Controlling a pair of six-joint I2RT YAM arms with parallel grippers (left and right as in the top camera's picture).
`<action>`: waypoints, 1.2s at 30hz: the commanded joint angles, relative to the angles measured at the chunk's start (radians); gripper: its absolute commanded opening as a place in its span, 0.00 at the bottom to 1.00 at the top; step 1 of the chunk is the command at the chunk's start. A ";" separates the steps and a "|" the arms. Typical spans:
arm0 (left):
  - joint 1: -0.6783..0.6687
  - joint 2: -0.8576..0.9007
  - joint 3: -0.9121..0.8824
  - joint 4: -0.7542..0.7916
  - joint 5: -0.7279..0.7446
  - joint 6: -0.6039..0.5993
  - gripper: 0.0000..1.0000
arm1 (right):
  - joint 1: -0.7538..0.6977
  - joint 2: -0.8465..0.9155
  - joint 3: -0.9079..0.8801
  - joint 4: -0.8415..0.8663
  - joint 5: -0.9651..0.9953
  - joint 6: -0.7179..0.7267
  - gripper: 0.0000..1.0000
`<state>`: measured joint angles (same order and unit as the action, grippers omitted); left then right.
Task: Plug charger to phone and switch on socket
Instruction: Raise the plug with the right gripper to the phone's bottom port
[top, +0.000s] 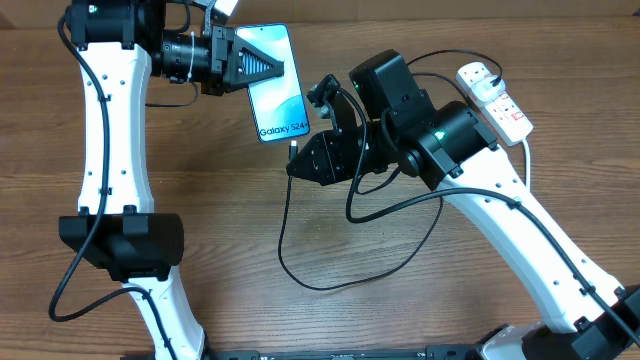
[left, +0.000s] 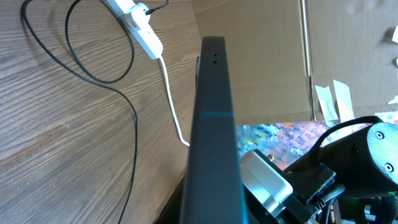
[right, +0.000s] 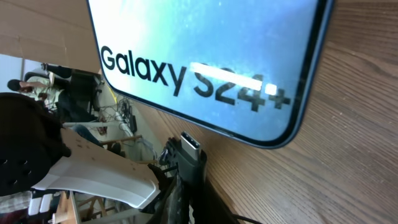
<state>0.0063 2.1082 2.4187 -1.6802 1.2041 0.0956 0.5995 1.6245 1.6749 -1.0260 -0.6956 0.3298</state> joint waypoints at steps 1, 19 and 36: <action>-0.001 -0.009 0.006 -0.002 0.077 0.040 0.04 | 0.010 -0.026 0.023 0.004 -0.016 0.018 0.04; -0.001 -0.009 0.006 -0.010 0.079 0.048 0.04 | 0.029 -0.025 0.023 0.043 -0.012 0.045 0.04; -0.015 -0.009 0.006 -0.010 0.097 0.066 0.04 | 0.029 -0.025 0.022 0.048 0.032 0.066 0.04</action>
<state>0.0048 2.1082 2.4187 -1.6871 1.2427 0.1318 0.6243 1.6245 1.6749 -0.9874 -0.6716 0.3923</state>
